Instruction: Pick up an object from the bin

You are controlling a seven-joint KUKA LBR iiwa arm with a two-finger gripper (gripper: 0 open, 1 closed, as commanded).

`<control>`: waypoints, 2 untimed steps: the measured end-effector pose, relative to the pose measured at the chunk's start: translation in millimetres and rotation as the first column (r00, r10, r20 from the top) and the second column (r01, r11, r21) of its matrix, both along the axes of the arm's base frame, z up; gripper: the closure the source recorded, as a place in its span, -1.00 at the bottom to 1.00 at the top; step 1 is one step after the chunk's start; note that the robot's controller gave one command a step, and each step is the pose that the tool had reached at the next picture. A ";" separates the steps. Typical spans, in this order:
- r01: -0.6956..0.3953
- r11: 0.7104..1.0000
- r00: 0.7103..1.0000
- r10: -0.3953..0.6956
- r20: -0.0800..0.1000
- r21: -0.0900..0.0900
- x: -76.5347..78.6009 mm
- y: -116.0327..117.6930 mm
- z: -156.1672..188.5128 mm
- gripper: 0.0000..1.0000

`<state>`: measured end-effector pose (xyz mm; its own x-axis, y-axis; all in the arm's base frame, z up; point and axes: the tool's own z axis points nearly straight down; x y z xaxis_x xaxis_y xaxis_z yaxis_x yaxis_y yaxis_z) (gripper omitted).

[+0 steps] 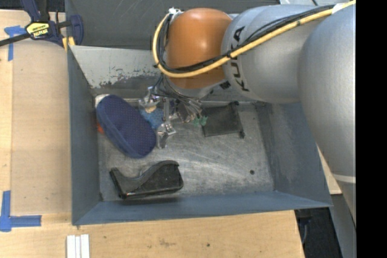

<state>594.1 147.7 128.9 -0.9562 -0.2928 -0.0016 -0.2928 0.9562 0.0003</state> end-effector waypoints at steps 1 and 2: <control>0.112 0.994 0.994 -0.112 -0.002 -0.002 7.5 10.0 -52.2 -1.00; 0.113 0.994 0.994 -0.113 0.002 0.002 8.7 11.4 -49.1 1.00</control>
Offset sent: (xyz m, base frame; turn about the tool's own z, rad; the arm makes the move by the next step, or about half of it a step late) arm 0.0055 0.0111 -0.0554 0.1127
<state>602.8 159.1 79.7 -0.9832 -0.1824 -0.0042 -0.1824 0.9832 0.0014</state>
